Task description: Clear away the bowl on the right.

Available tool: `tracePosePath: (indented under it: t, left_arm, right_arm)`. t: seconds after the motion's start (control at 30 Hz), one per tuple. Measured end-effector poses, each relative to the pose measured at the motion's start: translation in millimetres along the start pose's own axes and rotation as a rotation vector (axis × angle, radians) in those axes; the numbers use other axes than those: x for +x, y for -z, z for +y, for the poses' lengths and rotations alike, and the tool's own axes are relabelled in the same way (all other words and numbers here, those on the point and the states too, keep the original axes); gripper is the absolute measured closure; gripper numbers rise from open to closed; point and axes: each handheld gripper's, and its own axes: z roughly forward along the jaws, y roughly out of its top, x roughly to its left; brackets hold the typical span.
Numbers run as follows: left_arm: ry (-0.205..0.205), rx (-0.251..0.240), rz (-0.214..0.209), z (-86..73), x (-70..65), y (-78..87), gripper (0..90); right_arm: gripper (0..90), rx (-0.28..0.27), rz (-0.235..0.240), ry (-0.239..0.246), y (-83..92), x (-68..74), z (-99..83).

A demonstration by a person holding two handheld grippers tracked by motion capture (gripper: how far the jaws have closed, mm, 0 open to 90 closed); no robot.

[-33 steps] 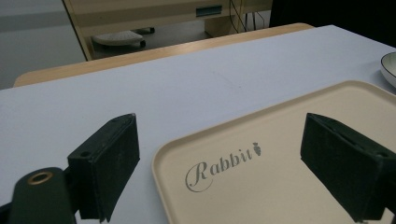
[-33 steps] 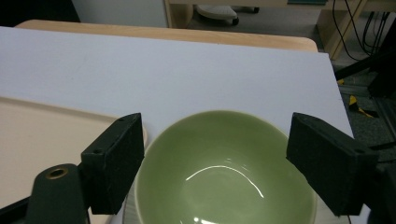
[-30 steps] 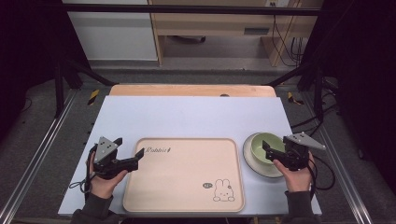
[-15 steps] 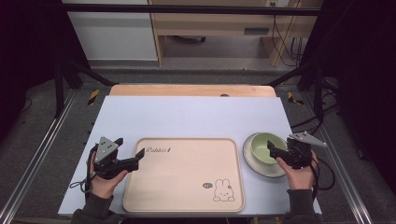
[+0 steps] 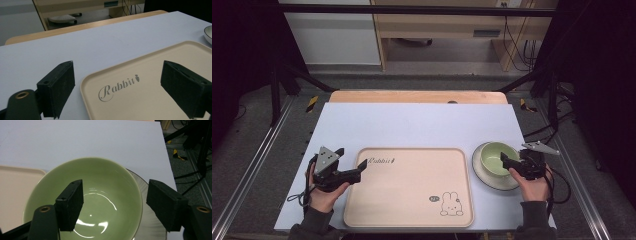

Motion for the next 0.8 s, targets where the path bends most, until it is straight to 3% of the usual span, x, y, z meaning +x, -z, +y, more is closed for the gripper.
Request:
tracePosePath:
  t: [0.63, 0.8]
  left_arm:
    - [-0.008, 0.006, -0.003, -0.5, -1.1, -1.1, 12.0]
    - [-0.008, 0.007, -0.002, -0.6, -1.0, -1.2, 12.0]
  right_arm:
    - [44.7, 0.1, -0.026, -0.049, -11.4, -9.9, -4.5]
    - [45.9, 0.116, -0.034, -0.036, -15.1, -10.6, -4.7]
